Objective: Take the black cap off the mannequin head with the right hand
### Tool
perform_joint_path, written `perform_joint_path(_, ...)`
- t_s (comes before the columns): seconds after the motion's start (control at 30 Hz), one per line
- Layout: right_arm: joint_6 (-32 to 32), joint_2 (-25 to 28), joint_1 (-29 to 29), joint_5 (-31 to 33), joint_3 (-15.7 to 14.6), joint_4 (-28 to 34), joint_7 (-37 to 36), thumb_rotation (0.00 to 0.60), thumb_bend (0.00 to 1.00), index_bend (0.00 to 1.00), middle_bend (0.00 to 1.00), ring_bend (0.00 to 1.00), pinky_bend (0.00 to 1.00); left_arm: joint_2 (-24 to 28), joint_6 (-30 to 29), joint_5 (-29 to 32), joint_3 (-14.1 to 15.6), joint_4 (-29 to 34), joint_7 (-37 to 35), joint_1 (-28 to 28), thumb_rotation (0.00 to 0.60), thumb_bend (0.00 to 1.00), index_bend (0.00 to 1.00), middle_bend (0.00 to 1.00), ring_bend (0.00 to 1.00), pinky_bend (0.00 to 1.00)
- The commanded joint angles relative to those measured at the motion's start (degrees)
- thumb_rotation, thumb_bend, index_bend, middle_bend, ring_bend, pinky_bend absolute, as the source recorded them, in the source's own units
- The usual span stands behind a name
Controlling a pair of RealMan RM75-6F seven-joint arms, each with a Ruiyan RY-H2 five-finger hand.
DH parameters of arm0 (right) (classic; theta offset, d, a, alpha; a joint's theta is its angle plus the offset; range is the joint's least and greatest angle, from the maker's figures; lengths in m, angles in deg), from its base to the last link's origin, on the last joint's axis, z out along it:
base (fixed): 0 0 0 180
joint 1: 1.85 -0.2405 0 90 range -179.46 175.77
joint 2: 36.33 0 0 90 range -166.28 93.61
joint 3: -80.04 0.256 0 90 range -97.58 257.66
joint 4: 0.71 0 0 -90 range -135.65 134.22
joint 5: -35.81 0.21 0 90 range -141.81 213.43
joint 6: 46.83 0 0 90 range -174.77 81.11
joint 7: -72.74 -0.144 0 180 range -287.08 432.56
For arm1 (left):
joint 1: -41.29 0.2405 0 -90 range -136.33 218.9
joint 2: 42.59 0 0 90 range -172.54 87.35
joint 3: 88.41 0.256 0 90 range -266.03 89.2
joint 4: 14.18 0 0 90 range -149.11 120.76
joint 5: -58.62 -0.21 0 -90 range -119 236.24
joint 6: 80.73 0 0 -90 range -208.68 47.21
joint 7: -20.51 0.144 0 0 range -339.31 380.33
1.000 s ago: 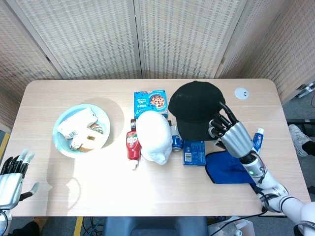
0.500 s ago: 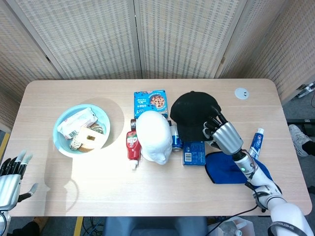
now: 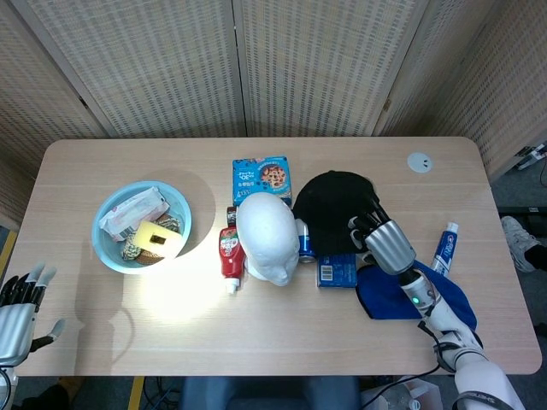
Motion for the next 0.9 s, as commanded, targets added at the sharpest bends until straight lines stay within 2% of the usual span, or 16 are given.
perform_joint_path(0.03,0.4,1.0,1.1,1.5,0.5,4.5,2.0,0.600,0.00,0.51,0.27,0.13,0.07,0.0,0.1,-0.1,0.0,0.1,0.0,-0.1,0.600,0.25,0.04,0.01,0.08,0.03)
perform_joint_path(0.1,0.5,2.0,1.6,1.8,0.5,7.4,3.5,0.600,0.00,0.43,0.24,0.11,0.07,0.0,0.0,-0.2,0.0,0.1,0.0,-0.1,0.600,0.25,0.04,0.01,0.08,0.03)
perform_joint_path(0.2,1.6,3.7,2.4,2.0,0.0,12.1,6.7,0.600,0.00,0.23,0.15,0.03,0.02,0.0,0.0,-0.3,0.0,0.0,-0.1,-0.1,0.600,0.25,0.04,0.01,0.08,0.03)
perform_joint_path(0.37,4.2,8.9,3.8,1.8,-1.6,24.2,13.1,0.600,0.00,0.00,0.01,0.00,0.00,0.0,-0.2,-0.3,0.1,0.0,-0.3,0.1,0.600,0.25,0.04,0.01,0.08,0.03)
perform_joint_path(0.57,5.4,14.7,5.4,1.2,-3.1,36.3,21.0,0.600,0.00,0.00,0.00,0.00,0.00,0.1,-0.3,-0.4,0.1,-0.1,-0.5,0.2,0.600,0.25,0.04,0.01,0.08,0.03)
perform_joint_path(0.9,6.3,20.2,6.8,-0.8,-4.8,45.2,29.8,0.600,0.00,0.00,0.00,0.00,0.00,0.1,-0.2,-0.5,0.1,-0.1,-0.4,0.2,0.600,0.25,0.04,0.01,0.08,0.03)
